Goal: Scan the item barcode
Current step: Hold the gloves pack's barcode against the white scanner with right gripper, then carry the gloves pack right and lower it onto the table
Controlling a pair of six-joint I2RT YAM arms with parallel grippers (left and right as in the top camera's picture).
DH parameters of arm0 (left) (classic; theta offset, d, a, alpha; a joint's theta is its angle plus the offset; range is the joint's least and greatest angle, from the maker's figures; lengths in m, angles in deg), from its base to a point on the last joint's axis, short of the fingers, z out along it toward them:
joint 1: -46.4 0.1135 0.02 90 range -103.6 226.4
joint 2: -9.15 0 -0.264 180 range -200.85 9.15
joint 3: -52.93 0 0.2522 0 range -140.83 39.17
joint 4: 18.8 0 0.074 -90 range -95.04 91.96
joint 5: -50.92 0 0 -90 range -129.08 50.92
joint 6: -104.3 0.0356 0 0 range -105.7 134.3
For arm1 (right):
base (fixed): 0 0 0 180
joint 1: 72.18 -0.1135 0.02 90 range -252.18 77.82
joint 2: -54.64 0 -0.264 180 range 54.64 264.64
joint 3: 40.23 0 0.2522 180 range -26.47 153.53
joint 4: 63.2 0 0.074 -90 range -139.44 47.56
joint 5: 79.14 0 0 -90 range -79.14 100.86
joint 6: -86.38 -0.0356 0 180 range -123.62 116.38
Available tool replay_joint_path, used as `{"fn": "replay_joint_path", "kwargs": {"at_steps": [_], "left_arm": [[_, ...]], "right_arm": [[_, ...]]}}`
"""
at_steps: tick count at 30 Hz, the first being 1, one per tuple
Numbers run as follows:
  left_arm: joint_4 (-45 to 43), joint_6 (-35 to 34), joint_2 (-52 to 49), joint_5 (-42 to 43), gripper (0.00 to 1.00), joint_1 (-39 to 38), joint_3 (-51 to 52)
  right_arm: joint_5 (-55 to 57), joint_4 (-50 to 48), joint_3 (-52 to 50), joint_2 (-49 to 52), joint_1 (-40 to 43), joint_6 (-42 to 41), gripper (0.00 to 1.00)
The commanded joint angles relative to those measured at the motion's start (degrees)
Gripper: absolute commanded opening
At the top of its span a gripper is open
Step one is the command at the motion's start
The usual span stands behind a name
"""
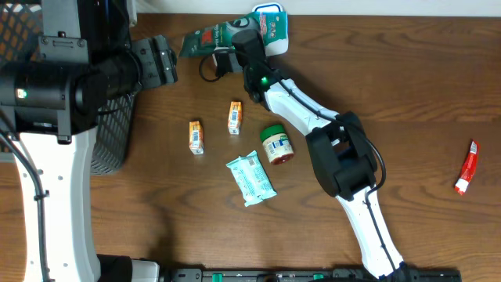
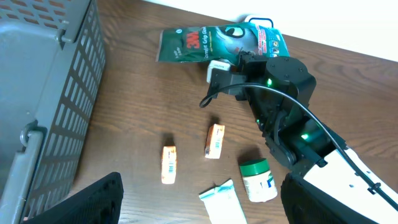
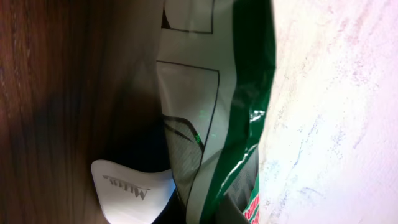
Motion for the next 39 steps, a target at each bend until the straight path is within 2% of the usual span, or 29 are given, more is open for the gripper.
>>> {"fn": "replay_joint_path", "kwargs": {"at_steps": [1, 5, 10, 15, 19, 28, 34, 39], "left_arm": [[0.2, -0.1, -0.2, -0.5, 0.82, 0.3, -0.5], [0.2, -0.1, -0.2, -0.5, 0.82, 0.3, -0.5], [0.2, -0.1, -0.2, -0.5, 0.82, 0.3, -0.5], [0.2, -0.1, -0.2, -0.5, 0.82, 0.3, -0.5], [0.2, -0.1, -0.2, -0.5, 0.82, 0.3, -0.5], [0.2, -0.1, -0.2, -0.5, 0.82, 0.3, -0.5], [0.2, -0.1, -0.2, -0.5, 0.82, 0.3, -0.5], [0.2, -0.1, -0.2, -0.5, 0.82, 0.3, -0.5]], "right_arm": [[-0.9, 0.2, 0.8, 1.0, 0.1, -3.0, 0.01], [-0.9, -0.5, 0.8, 1.0, 0.1, -4.1, 0.01], [1.2, -5.4, 0.9, -1.4, 0.1, -12.7, 0.01], [-0.7, -2.1, 0.9, -8.4, 0.1, -23.1, 0.01], [-4.4, 8.1, 0.9, -16.5, 0.2, -33.3, 0.01], [-15.6, 43.5, 0.9, -33.7, 5.2, -56.0, 0.01], [-17.6, 64.5, 0.8, -36.3, 13.7, -59.6, 0.01], [-17.6, 71.6, -3.0, -36.0, 22.3, -63.8, 0.01]]}}
